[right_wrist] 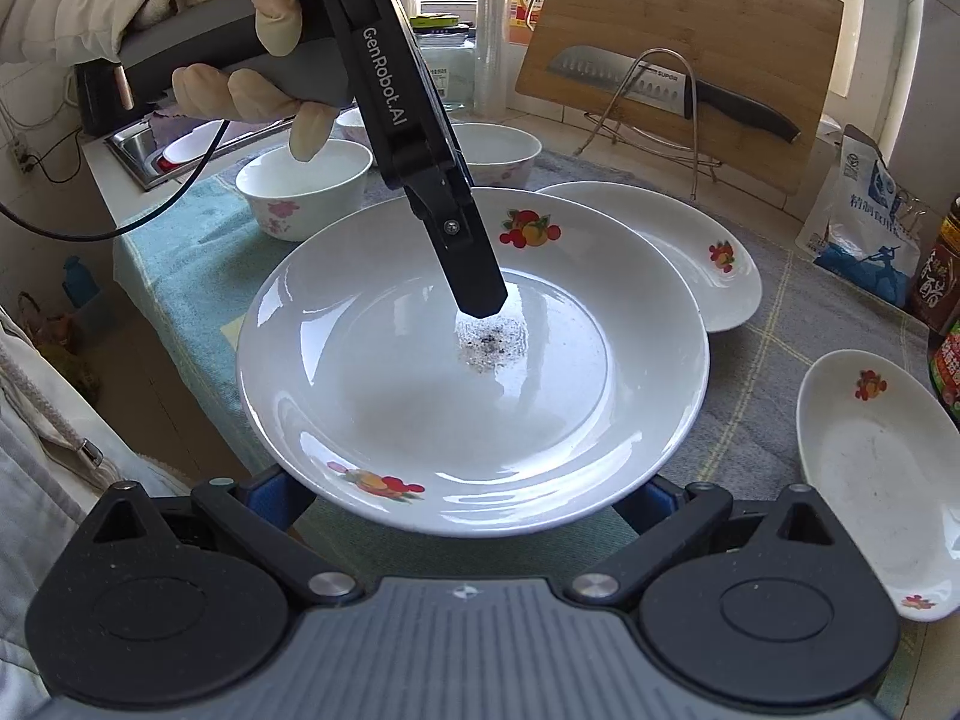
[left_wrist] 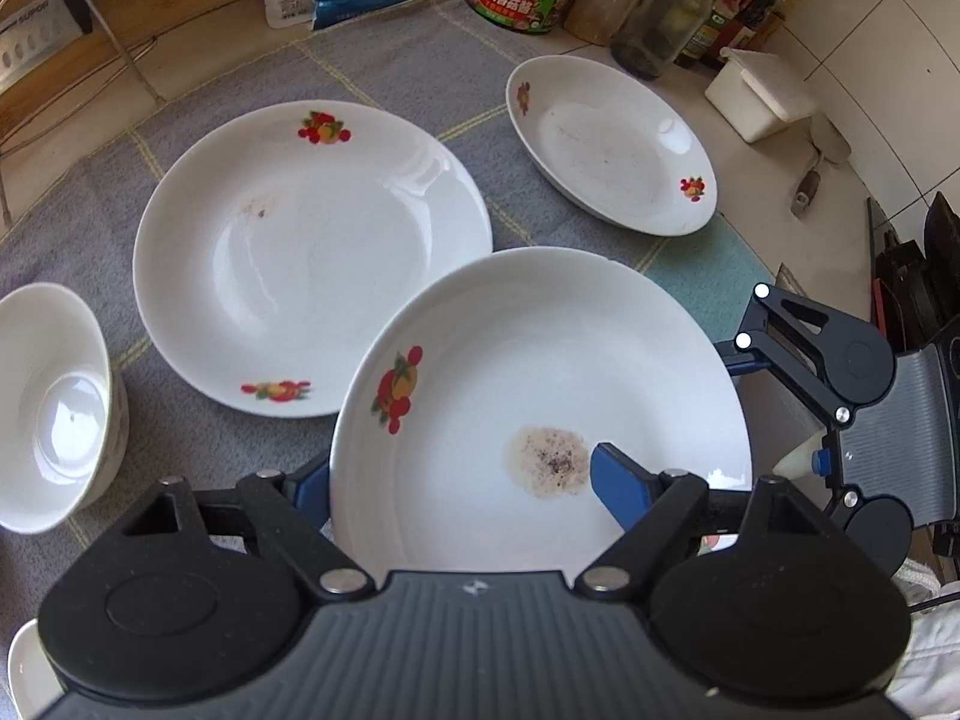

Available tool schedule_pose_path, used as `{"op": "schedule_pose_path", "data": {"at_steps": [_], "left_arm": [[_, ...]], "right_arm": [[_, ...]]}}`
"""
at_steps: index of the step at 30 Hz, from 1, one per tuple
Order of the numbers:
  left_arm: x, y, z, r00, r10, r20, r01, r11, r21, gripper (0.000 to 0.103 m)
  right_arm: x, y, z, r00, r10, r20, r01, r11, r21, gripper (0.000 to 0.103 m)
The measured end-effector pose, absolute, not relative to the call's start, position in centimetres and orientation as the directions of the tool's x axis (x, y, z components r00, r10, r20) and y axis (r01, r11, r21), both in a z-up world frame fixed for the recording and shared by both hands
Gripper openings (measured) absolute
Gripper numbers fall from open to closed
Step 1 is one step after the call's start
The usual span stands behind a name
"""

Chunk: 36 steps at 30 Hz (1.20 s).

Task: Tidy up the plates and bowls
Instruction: 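Carry the stained plate with the left tool onto the placed white plate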

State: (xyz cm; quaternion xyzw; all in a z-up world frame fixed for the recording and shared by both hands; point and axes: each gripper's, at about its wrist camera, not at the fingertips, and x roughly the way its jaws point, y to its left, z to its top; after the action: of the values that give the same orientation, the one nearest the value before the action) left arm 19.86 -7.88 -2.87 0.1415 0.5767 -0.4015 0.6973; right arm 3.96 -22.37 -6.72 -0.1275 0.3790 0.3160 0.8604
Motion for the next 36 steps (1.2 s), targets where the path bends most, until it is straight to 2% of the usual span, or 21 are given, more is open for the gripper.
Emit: {"op": "schedule_pose_path", "data": {"at_steps": [36], "left_arm": [[26.2,-29.3,-3.6,-0.082,-0.413,-0.907,0.884,0.390,-0.258,0.085]], "right_arm": [[7.1,-37.5,-6.5,0.623,0.225,-0.749,-0.364,0.931,-0.023,0.103]]}}
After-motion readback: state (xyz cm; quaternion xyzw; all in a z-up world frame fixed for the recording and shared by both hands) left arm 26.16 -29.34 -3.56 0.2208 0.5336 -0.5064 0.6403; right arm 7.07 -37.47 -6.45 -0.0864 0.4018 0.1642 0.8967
